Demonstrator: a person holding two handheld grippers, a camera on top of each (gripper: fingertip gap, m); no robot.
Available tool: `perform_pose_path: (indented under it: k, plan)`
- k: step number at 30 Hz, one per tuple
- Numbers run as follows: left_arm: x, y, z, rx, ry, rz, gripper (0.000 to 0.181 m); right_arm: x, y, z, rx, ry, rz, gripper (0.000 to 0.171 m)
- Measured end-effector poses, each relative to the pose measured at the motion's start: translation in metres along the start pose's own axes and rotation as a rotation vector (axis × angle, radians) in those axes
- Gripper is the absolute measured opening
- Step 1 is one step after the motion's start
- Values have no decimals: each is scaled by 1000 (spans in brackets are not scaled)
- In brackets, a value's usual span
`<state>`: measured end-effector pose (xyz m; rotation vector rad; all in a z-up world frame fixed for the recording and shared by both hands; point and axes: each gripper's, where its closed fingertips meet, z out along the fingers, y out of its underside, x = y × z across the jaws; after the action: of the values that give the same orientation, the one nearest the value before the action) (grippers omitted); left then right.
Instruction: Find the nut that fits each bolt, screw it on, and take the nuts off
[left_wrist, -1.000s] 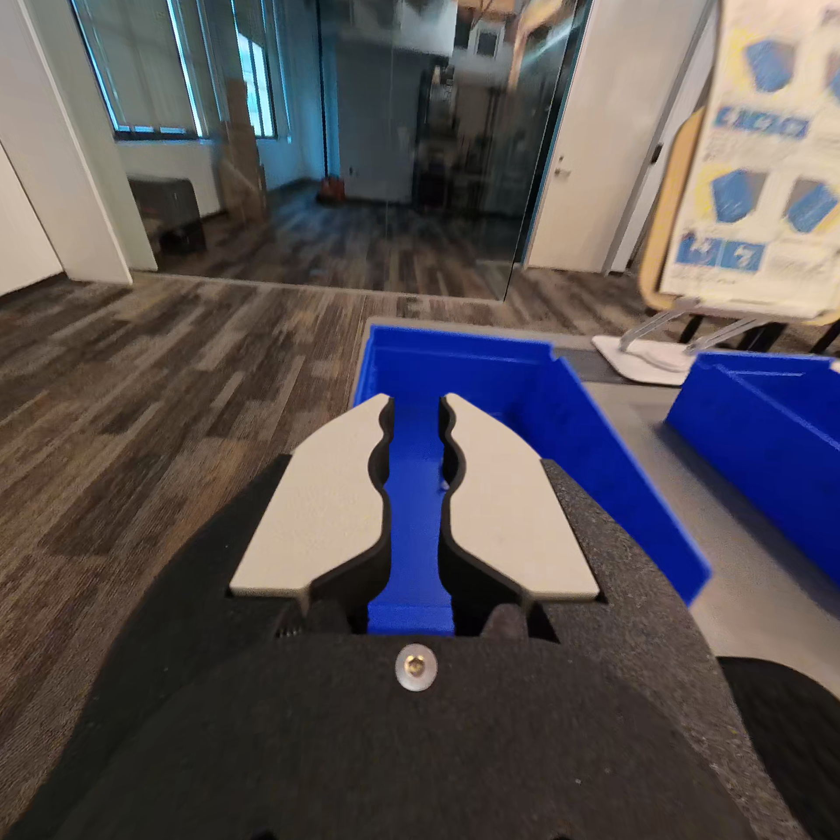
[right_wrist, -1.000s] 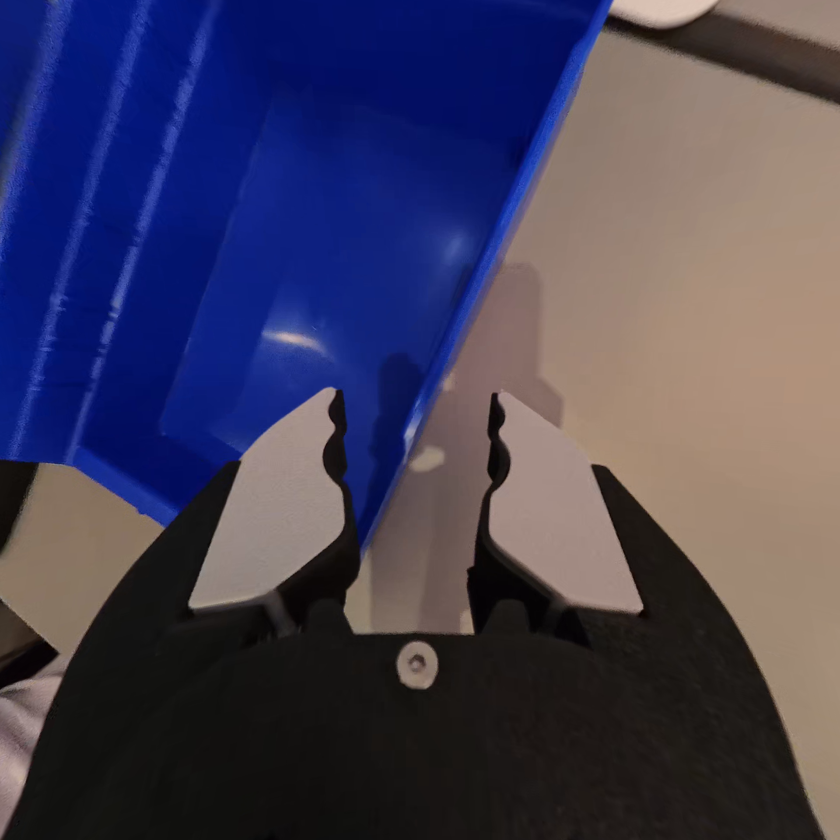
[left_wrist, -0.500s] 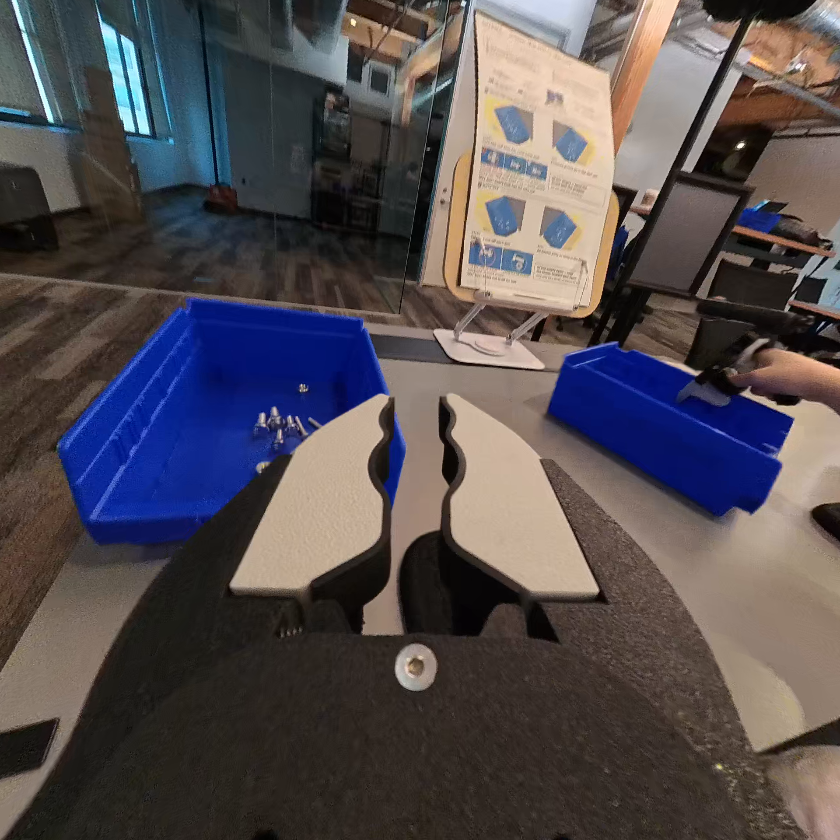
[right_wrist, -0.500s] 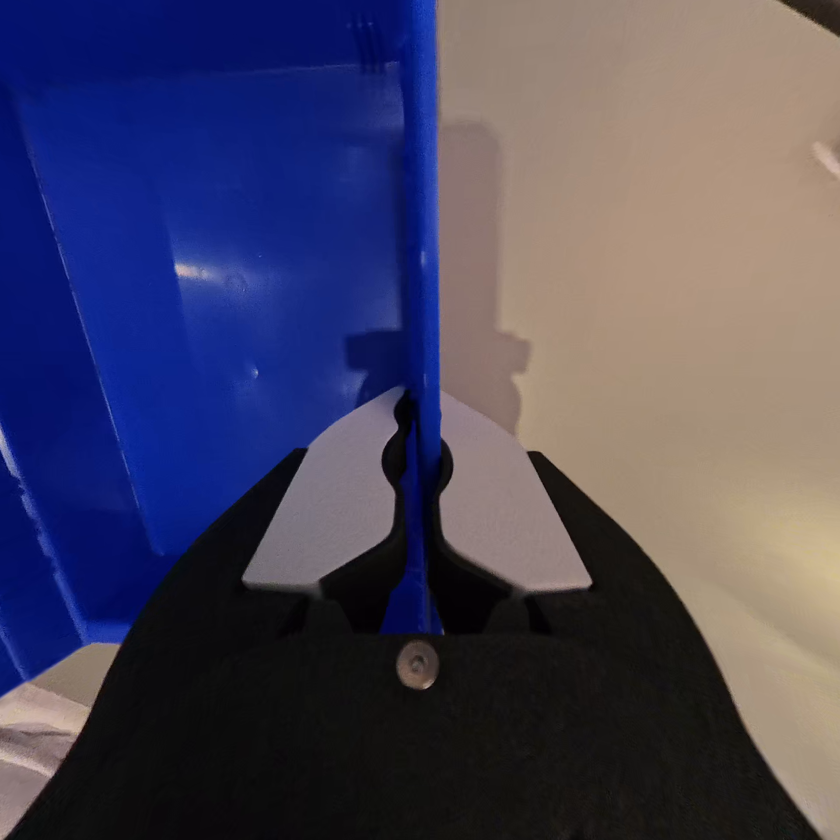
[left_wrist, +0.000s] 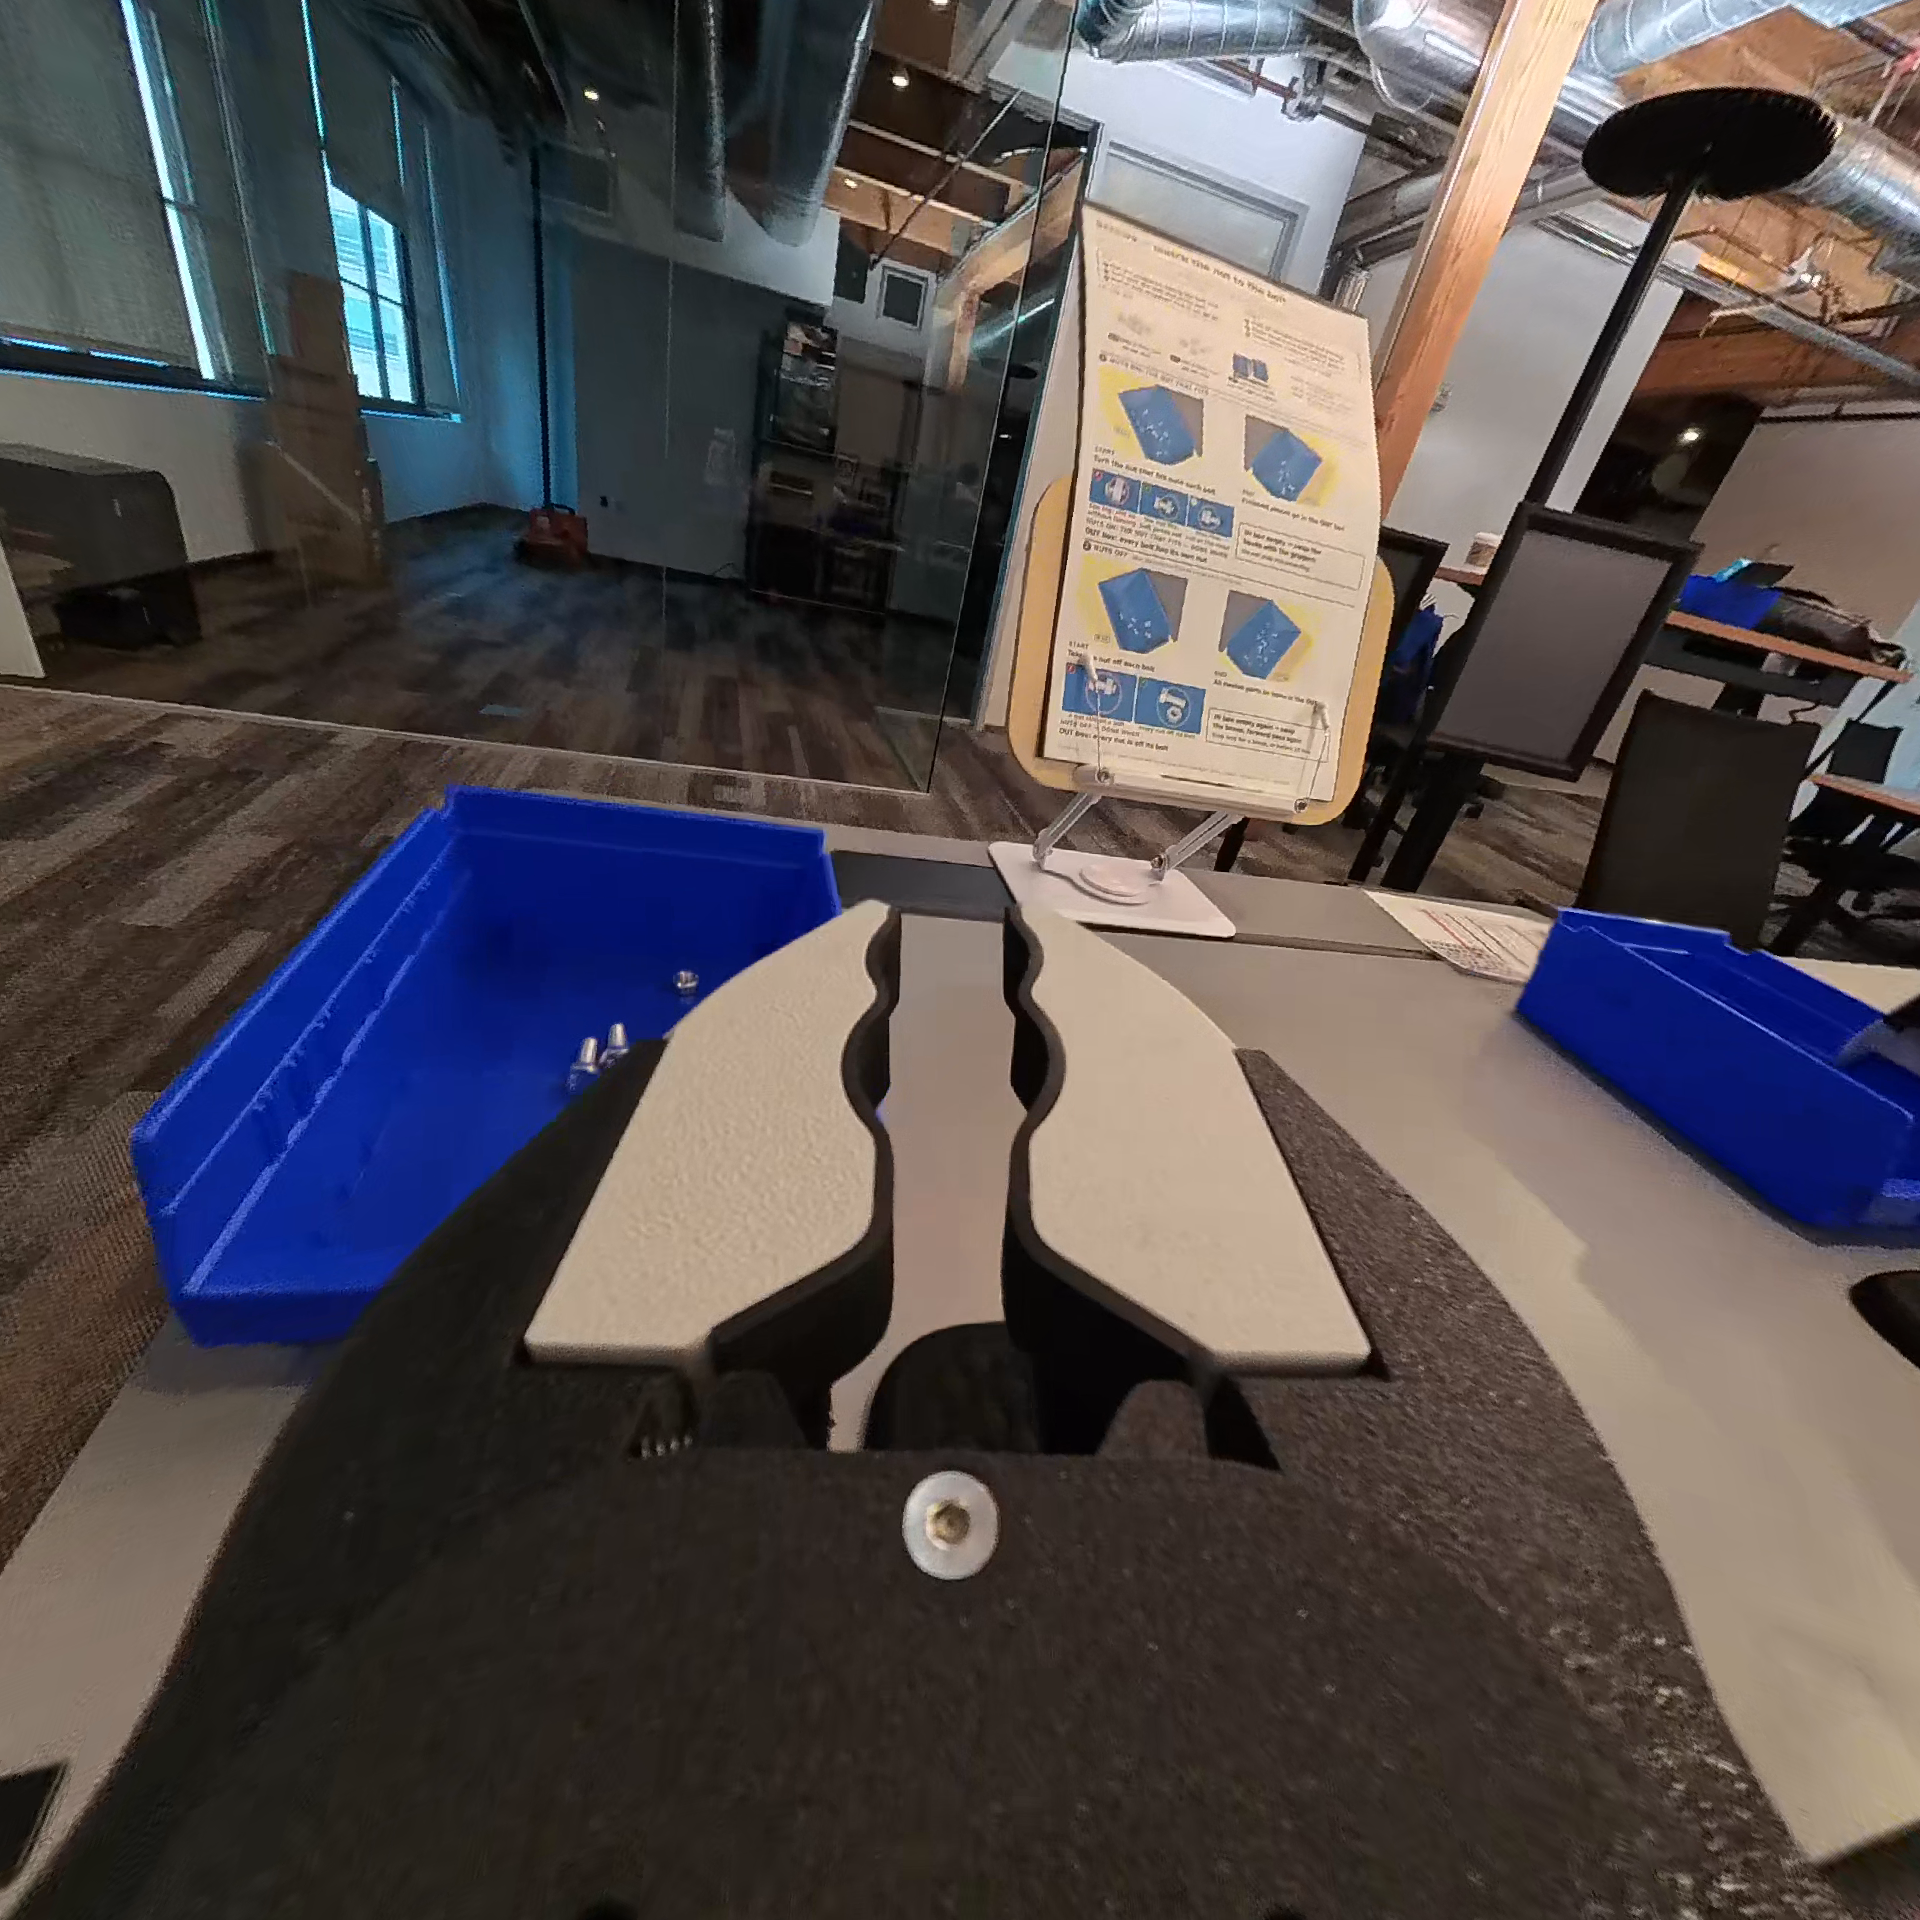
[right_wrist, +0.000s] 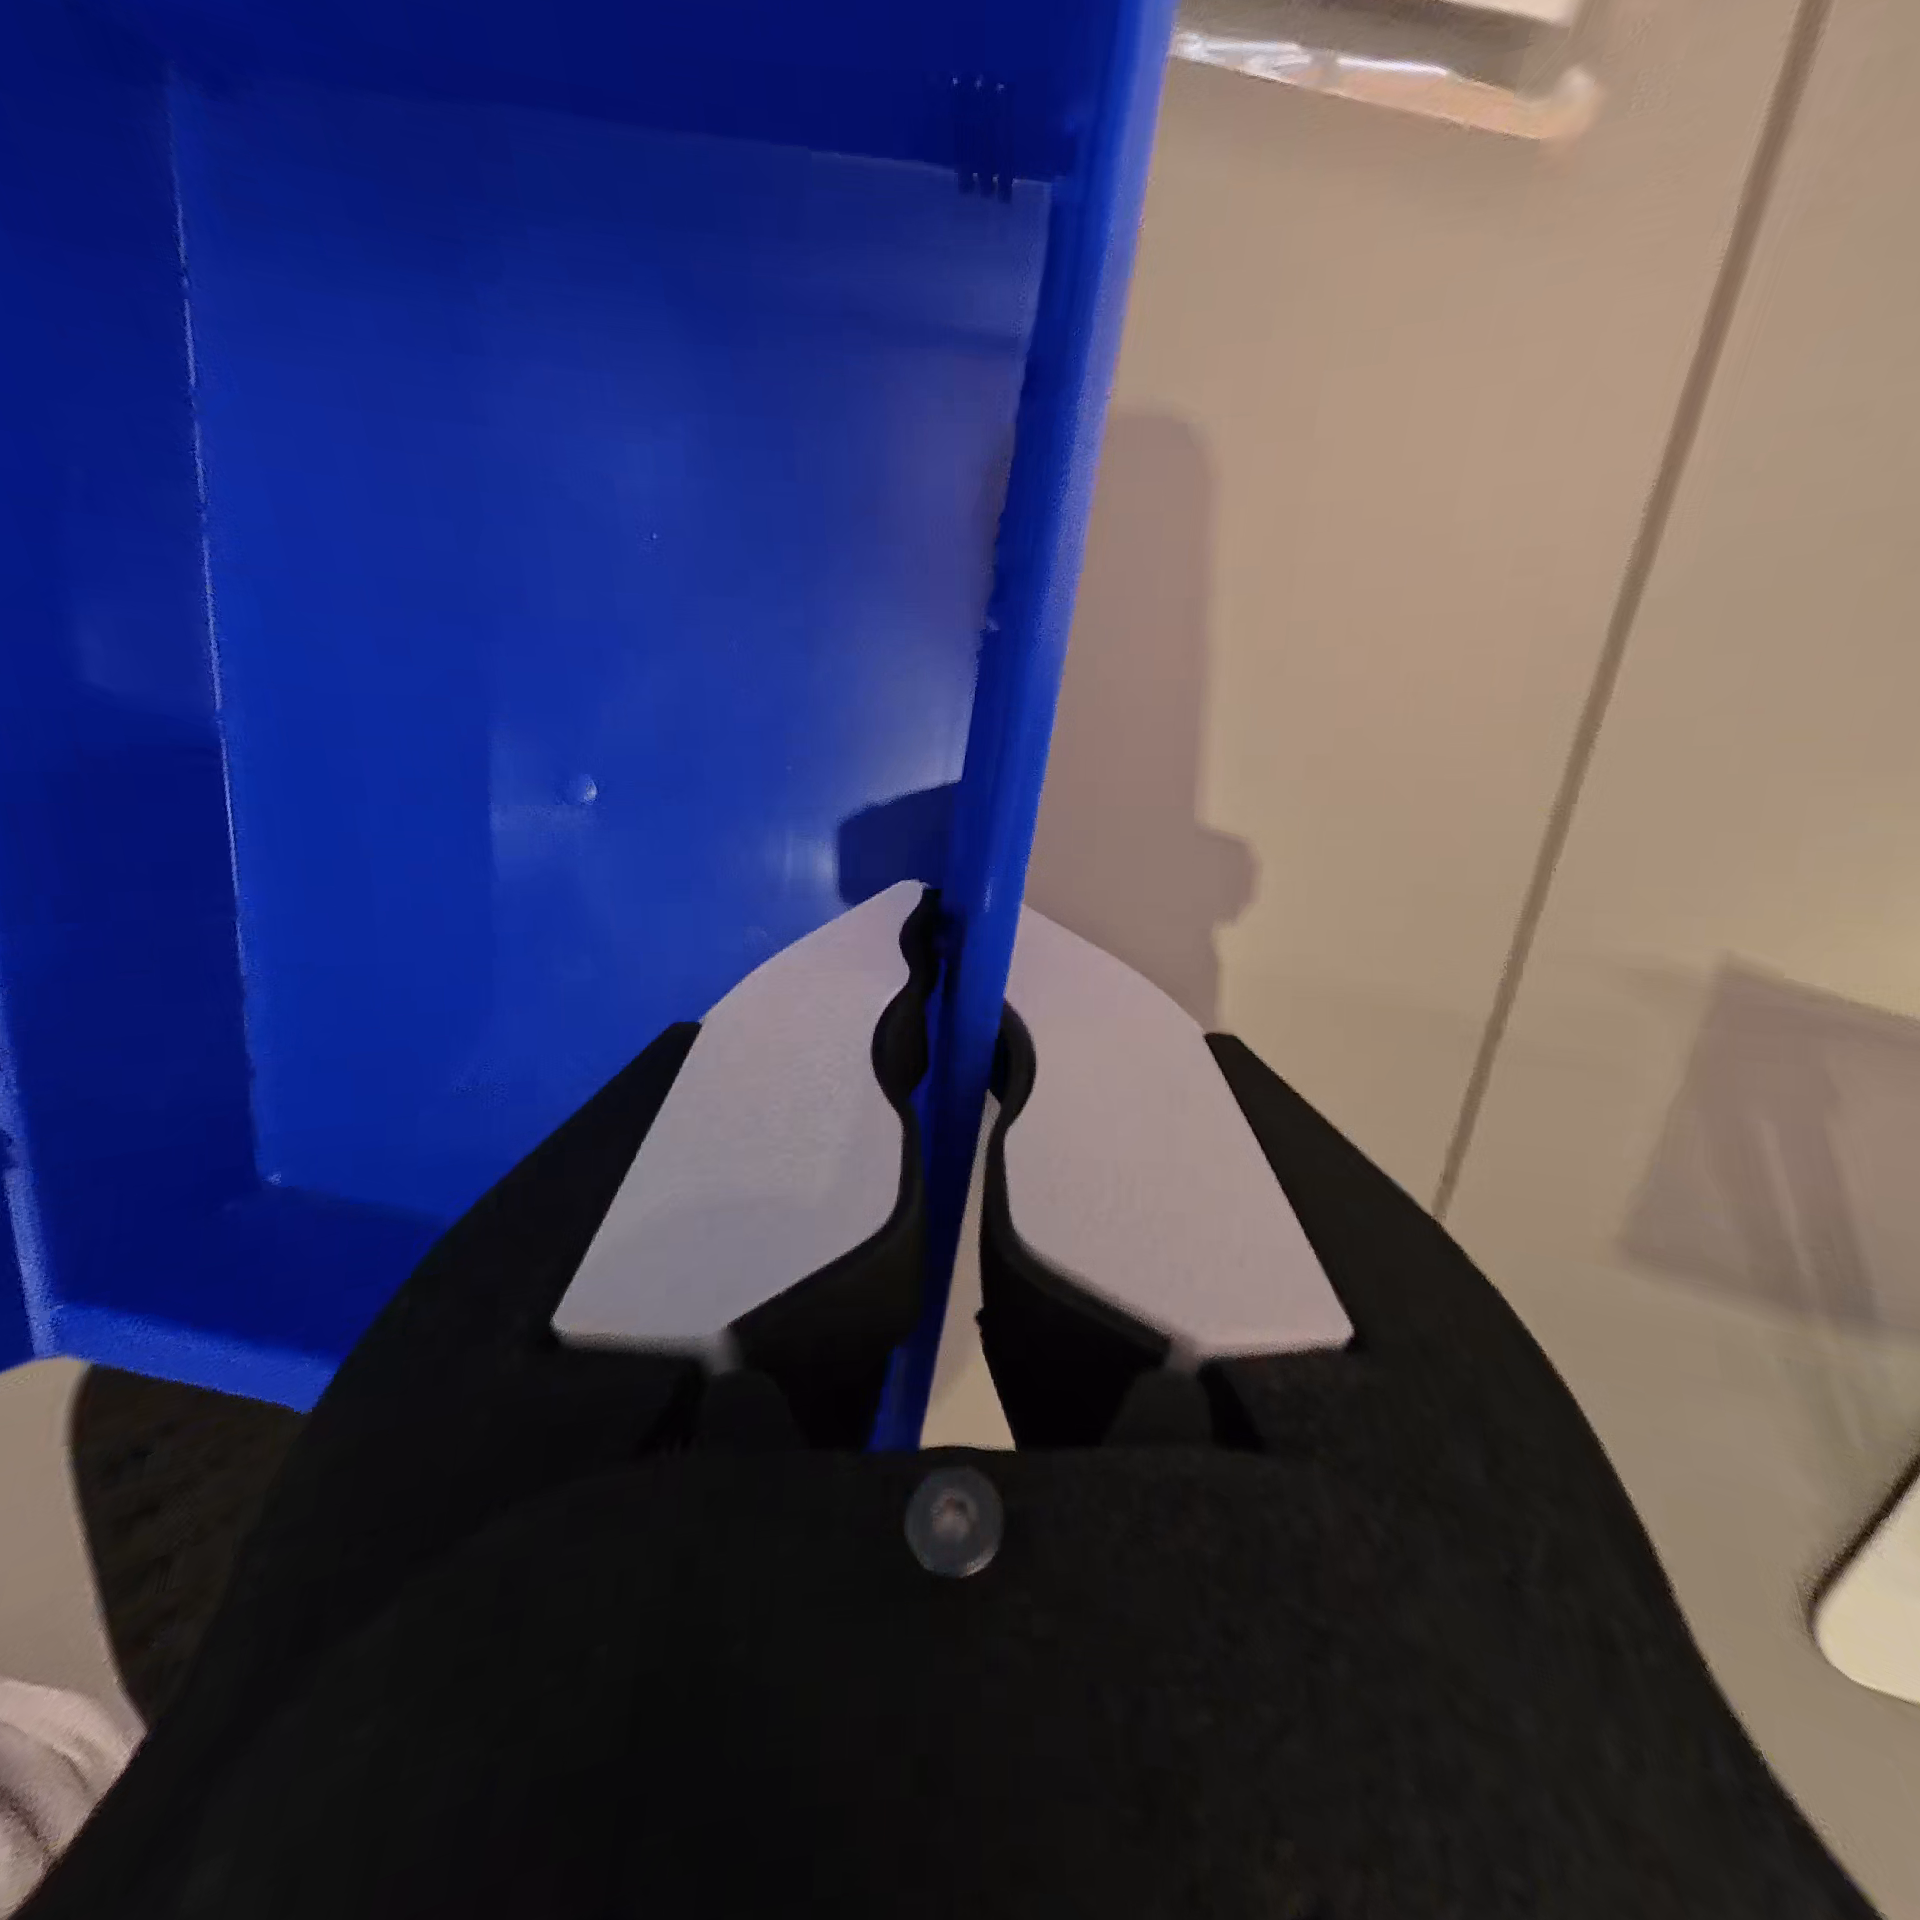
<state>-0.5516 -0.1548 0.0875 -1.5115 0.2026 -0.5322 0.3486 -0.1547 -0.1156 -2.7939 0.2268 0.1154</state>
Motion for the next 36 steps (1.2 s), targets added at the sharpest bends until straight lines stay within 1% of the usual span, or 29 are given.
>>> perform_pose_path:
  k: [2, 7, 13, 22, 26, 32, 36]
  plan:
    - [4, -2, 7, 0, -3, 6, 18, 21, 6, -4, 13, 8, -9, 6]
    - [13, 1, 25, -23, 6, -3, 18, 56, 19, -12, 0, 28, -18, 6]
    - [30, 7, 45, -60, 42, 7, 18, 73, 23, -15, 9, -4, -66, 5]
    - [36, 8, 50, -54, 61, -3, 18, 65, 22, -15, 23, -16, -134, 5]
    - [39, 8, 49, -51, 83, -20, 18, 55, 19, -13, 45, -42, -54, 5]
    - [43, 8, 49, -48, 102, -20, 18, 37, 14, -9, 53, -43, 14, 5]
    - [46, 10, 48, -54, 111, -14, 18, 22, 6, -5, 46, -21, -25, 5]
